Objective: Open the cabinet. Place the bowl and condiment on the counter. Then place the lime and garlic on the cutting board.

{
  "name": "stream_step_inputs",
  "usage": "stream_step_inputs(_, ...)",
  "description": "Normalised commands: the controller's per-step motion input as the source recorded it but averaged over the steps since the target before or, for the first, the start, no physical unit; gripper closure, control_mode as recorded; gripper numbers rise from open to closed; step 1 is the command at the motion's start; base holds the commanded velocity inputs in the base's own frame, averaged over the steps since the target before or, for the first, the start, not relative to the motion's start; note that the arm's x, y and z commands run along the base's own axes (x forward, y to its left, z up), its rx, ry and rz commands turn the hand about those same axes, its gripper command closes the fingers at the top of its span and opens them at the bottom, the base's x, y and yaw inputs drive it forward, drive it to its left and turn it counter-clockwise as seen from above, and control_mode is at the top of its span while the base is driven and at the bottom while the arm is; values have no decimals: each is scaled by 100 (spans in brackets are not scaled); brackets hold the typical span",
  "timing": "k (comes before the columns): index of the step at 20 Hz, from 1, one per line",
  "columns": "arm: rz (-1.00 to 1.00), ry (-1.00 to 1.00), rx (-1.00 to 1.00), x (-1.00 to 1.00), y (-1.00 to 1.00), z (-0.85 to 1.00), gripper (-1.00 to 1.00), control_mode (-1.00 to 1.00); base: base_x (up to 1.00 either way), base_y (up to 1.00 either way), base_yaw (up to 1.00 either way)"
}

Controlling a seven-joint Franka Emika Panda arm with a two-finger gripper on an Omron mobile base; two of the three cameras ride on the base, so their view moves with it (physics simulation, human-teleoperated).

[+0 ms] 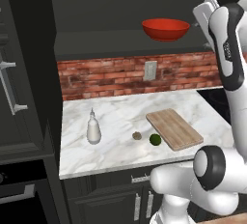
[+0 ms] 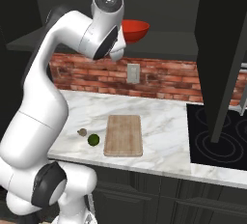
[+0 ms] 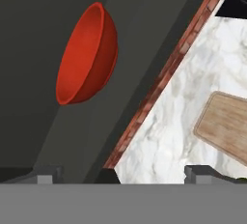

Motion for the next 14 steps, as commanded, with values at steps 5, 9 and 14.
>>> stream_step_inputs(5, 1, 0, -3, 13, -2, -1, -100, -100, 0, 0, 0)
stream_step_inputs(9, 1, 0, -4, 12, -3, -3, -100, -100, 0, 0, 0)
stream_step_inputs(14, 1, 0, -3, 20, -3, -4, -100, -100, 0, 0, 0)
